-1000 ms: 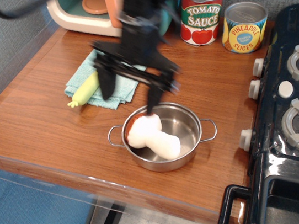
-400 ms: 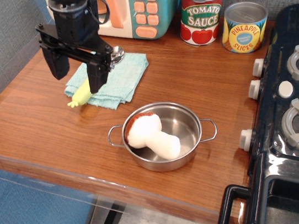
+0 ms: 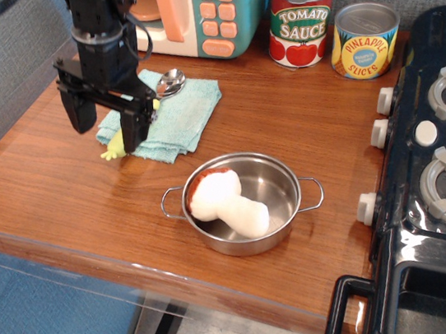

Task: Place the yellow spoon to the left of the blue cloth.

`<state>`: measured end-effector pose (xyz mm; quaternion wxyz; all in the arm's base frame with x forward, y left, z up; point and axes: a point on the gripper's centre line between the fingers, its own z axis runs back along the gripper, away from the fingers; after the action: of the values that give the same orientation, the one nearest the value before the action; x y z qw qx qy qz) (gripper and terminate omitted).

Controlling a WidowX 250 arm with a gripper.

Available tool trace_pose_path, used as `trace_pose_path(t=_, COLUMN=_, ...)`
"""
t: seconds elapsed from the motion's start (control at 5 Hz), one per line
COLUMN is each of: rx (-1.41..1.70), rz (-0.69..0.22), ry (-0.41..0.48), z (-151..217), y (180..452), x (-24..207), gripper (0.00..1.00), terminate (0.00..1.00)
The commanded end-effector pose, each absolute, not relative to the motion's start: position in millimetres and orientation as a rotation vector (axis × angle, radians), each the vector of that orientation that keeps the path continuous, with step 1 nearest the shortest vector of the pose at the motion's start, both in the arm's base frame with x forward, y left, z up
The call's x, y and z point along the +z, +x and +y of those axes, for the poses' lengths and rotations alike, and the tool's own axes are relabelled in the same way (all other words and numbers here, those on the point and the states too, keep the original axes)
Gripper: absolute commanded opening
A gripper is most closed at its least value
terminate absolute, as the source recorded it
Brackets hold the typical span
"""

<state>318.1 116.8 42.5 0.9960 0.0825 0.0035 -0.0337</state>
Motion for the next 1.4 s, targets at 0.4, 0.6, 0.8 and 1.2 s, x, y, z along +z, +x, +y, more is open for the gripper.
trace_pose_path(t=0.4, rx=0.026, rz=0.036, ry=0.156, z=124.9, y=319.5, x=24.0, gripper=0.0, terminate=0.0)
trace_pose_path(t=0.6, rx=0.028, rz=0.015, ry=0.142, z=123.3, y=317.3, x=29.1, gripper=0.0, terminate=0.0)
trace_pose_path(t=0.8, rx=0.026, rz=-0.041, ry=0.138, z=125.5, y=313.5, x=49.4, gripper=0.0, terminate=0.0)
trace_pose_path(t=1.2, rx=0.067, rz=-0.093, ry=0.15, z=162.4, y=275.0, x=74.3, gripper=0.0, terminate=0.0)
